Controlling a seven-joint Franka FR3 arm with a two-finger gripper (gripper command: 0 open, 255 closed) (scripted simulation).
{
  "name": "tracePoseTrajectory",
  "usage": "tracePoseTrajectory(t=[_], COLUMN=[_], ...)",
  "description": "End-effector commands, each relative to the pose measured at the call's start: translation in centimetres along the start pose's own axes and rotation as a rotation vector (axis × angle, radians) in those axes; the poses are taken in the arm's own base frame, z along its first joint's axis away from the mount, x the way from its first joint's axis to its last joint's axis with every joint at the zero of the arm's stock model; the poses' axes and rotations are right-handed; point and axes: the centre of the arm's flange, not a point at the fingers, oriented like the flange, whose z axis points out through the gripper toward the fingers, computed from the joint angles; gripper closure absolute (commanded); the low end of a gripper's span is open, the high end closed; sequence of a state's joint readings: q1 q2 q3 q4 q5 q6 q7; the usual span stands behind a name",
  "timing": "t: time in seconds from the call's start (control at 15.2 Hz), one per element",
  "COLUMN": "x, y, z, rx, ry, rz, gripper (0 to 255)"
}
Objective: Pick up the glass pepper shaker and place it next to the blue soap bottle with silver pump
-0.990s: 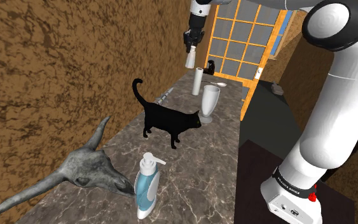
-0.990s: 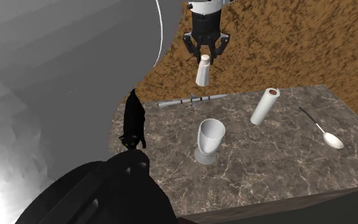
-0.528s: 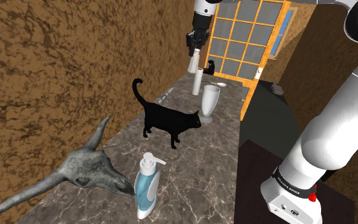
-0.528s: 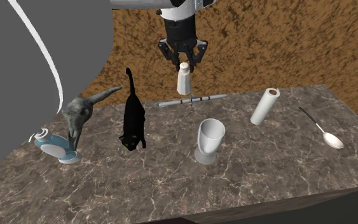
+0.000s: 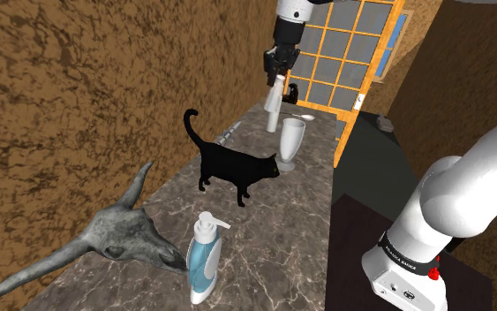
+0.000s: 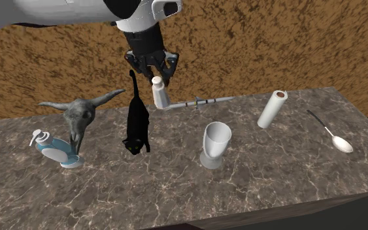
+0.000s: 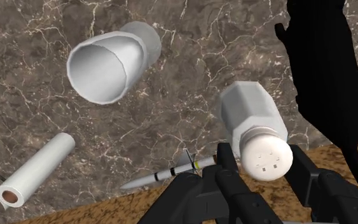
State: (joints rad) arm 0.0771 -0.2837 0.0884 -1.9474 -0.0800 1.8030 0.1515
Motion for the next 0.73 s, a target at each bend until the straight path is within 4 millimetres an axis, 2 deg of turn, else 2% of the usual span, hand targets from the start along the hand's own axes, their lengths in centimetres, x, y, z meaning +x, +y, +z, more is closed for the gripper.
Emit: tracePoseTrajectory(t=[0.0, 0.66], x=[-2.2, -12.0], y=[-2.1, -10.6], z=[-0.1, -2.3], rx=[-0.001, -0.001], ry=[0.0, 0.0], rz=[0.001, 0.001], gripper=[255, 255])
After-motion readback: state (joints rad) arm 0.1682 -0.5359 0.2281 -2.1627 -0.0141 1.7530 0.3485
